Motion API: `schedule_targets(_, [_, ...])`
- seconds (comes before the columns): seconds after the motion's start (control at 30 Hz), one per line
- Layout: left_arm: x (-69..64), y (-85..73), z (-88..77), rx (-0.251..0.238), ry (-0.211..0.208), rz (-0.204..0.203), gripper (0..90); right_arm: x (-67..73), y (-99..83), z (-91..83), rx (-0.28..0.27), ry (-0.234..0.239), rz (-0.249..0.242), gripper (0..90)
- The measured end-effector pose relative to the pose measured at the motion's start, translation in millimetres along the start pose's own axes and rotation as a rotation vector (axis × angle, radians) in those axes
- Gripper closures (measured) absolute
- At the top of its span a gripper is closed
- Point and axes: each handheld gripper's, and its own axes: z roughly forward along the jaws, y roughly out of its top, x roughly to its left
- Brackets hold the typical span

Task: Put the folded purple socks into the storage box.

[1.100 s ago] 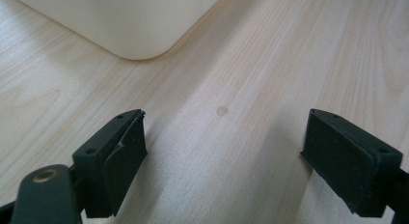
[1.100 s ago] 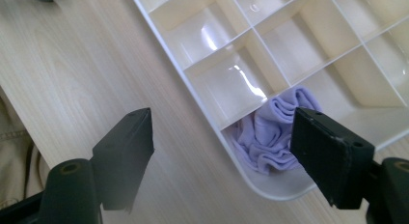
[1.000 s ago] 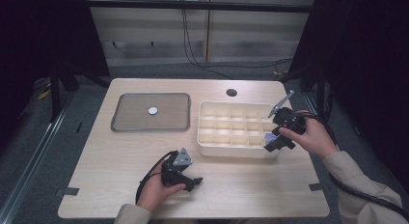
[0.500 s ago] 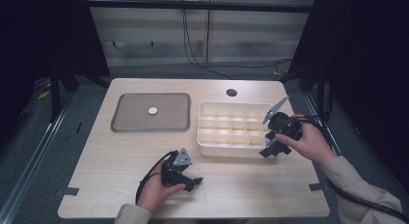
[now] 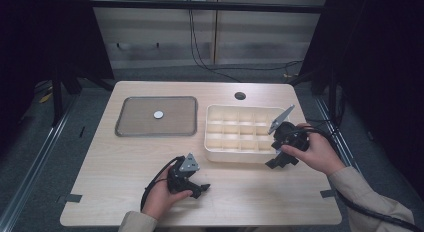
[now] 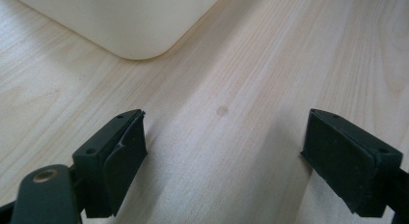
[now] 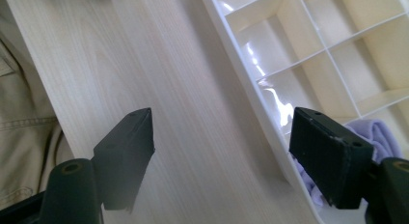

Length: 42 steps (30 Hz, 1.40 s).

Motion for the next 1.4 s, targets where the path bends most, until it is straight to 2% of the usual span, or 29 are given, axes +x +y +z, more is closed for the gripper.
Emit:
schedule_targets(0.3, [-0.1,0.0,0.0,0.001,0.000,-0.001,14.5,5.4,-1.7,3.1,0.008,-0.001,-0.019,23.4])
schedule_targets(0.73, [0.2,0.0,-0.2,0.004,-0.001,0.003,14.4,13.4,-6.5,13.2,0.014,0.024,-0.032,23.3])
schedule_targets(1.13, [0.3,0.0,-0.3,0.005,-0.001,0.004,14.5,24.5,-11.3,20.3,0.000,0.039,-0.067,23.4])
schedule_targets(1.4, [0.3,0.0,-0.3,0.005,-0.001,0.004,14.5,28.4,-14.7,25.3,-0.002,0.048,-0.073,23.3])
